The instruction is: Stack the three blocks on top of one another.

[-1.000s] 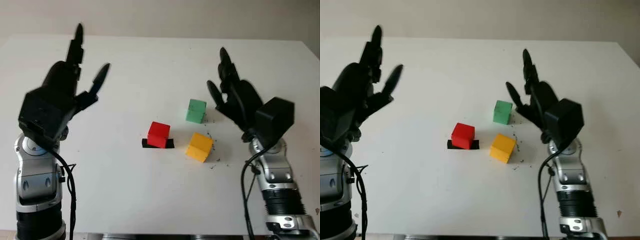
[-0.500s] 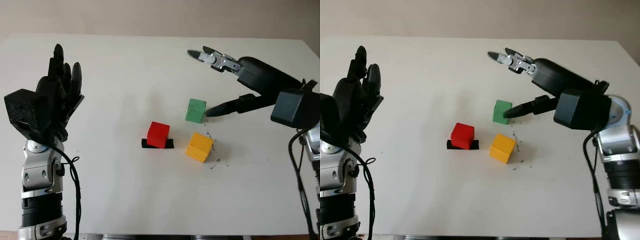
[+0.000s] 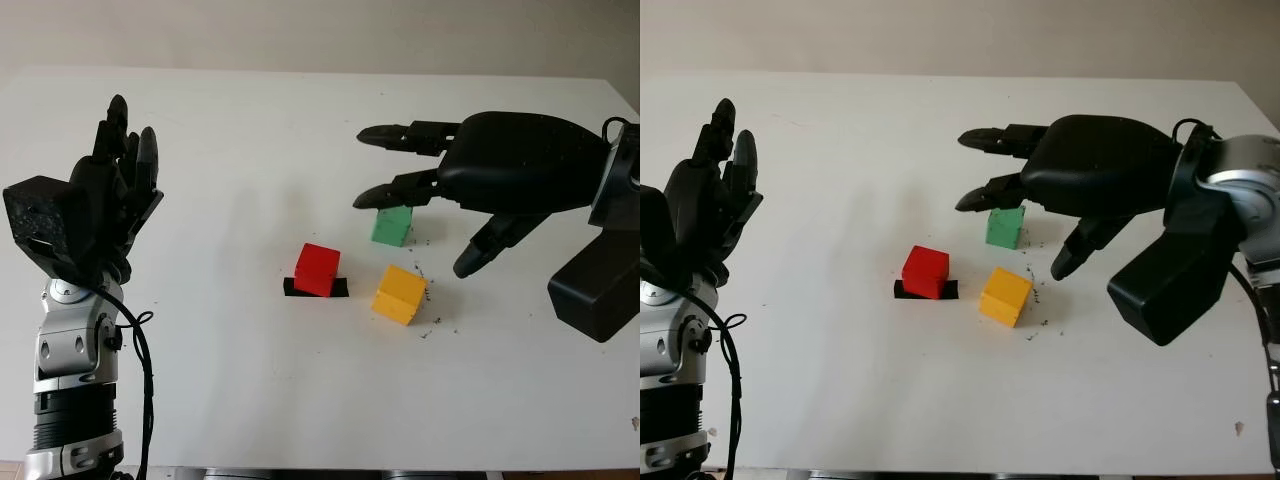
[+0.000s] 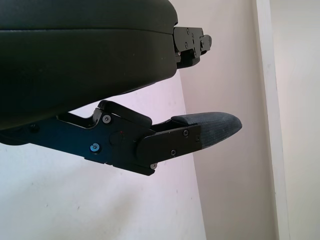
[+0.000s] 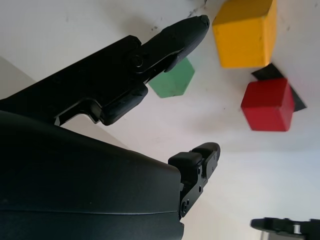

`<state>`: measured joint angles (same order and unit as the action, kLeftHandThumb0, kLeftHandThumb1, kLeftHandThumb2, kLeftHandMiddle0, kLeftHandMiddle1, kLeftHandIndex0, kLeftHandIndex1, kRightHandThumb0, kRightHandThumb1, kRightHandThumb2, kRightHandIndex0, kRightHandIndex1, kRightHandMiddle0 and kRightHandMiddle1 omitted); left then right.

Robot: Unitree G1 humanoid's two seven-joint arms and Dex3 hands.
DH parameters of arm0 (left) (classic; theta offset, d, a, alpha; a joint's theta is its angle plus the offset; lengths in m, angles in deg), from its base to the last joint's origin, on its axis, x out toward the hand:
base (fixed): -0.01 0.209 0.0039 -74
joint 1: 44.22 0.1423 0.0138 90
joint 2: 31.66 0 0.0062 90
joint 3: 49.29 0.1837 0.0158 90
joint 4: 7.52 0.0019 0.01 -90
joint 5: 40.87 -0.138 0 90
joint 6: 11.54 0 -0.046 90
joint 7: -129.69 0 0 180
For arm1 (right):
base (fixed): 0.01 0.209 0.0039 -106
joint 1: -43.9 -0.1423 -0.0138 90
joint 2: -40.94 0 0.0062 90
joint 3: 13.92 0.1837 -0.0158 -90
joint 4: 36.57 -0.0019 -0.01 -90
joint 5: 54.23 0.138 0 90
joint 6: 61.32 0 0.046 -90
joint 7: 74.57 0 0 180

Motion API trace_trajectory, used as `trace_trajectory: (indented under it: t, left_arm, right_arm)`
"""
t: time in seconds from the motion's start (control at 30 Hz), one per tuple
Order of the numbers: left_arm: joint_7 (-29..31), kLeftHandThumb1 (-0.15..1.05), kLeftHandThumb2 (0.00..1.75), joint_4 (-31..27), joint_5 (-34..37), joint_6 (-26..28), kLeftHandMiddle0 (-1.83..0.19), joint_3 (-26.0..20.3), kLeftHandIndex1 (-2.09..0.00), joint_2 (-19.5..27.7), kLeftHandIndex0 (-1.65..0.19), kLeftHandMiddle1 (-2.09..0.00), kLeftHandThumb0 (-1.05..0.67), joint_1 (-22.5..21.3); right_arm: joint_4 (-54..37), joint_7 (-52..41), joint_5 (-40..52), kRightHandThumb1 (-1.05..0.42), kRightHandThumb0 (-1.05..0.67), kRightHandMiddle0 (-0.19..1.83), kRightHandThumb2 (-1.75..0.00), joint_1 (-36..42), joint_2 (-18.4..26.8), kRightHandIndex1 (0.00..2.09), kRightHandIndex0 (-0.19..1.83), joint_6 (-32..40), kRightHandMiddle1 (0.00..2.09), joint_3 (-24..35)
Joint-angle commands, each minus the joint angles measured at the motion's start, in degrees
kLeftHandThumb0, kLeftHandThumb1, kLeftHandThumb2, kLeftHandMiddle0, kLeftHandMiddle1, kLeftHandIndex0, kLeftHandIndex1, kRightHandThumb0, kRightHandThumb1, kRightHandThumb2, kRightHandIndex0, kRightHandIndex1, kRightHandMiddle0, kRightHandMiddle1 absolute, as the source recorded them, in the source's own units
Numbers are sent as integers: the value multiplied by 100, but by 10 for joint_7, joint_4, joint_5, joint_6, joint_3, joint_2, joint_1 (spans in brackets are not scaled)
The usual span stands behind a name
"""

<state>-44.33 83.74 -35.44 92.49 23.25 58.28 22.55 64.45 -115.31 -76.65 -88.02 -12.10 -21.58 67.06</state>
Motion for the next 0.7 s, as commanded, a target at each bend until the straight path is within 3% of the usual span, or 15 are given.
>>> trace_trajectory:
  t: [0.0, 0.67]
  left_arm:
    - [-1, 105, 62, -2, 3, -9, 8, 5, -7, 7, 8, -6, -64, -7]
    - [-6, 105, 60, -11, 2, -7, 9, 20, -7, 8, 7, -5, -62, 3]
  right_arm:
    - [-8, 5, -4, -75, -62, 50, -5, 19, 9, 6, -1, -3, 13, -2]
    - [38, 105, -68, -83, -60, 50, -6, 77, -41, 4, -8, -21, 7, -30]
